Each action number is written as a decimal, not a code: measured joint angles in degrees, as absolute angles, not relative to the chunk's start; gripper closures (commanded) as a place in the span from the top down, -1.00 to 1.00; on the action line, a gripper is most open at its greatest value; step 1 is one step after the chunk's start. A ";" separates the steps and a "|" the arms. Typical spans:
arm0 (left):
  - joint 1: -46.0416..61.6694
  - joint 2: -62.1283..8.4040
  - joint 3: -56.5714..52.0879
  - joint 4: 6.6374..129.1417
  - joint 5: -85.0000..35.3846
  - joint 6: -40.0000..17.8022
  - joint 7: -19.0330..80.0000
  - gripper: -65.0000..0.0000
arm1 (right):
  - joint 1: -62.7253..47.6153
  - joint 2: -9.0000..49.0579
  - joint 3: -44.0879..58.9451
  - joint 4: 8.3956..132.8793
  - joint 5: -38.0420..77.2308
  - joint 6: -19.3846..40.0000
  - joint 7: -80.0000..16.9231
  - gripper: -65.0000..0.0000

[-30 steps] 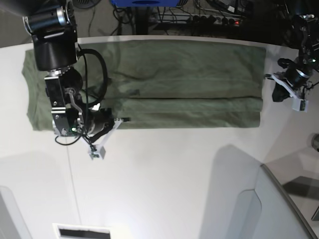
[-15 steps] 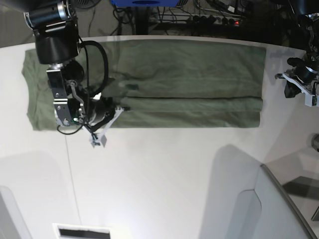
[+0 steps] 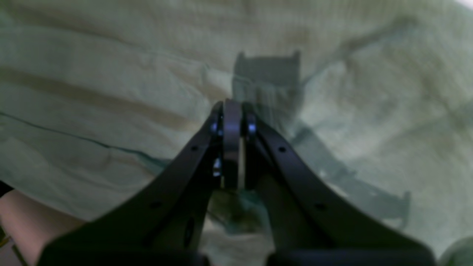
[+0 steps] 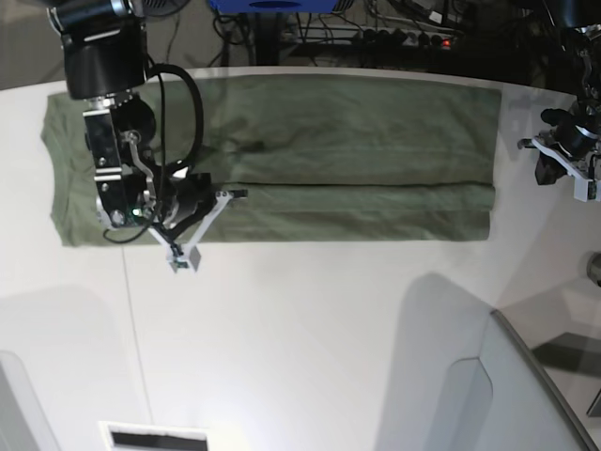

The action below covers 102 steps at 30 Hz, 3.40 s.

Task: Layout the t-shirt on the table in an organized manner, then fold the t-shirt properly
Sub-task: 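Move the right gripper inward over the strip toward its middle, then lower the left gripper onto the strip's end and grasp it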

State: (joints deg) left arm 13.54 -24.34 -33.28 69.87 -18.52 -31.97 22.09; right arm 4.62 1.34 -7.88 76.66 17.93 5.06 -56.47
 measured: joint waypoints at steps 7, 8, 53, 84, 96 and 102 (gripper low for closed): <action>15.11 -24.23 -33.45 70.13 -18.94 -34.39 21.78 -1.00 | 0.30 3.81 -7.88 83.29 18.09 5.28 -53.78 -0.95; 16.05 -24.27 -33.47 70.15 -18.92 -37.41 21.71 -0.86 | -0.03 3.95 -7.88 83.26 17.98 5.30 -53.78 -0.95; 5.52 -14.22 -32.38 72.62 -6.28 -37.47 22.46 -1.00 | 5.02 -0.14 -24.75 74.78 18.39 5.37 -51.57 -0.95; 9.61 -15.92 -25.08 70.17 2.87 -33.43 22.33 -1.00 | 3.14 1.08 -15.97 74.91 18.17 5.39 -52.16 -0.95; 4.71 -20.16 -24.99 69.82 2.74 -34.35 22.46 -1.00 | 3.16 1.08 -15.97 74.87 18.17 5.39 -52.07 -0.95; -0.64 -25.08 -18.28 67.16 2.59 -33.43 34.33 -1.00 | 3.14 1.06 -15.97 74.87 18.20 5.39 -52.03 -0.95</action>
State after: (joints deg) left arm -0.64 -25.08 -18.28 67.16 2.59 -33.43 34.33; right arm 3.14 1.06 -15.97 74.87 18.20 5.39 -52.03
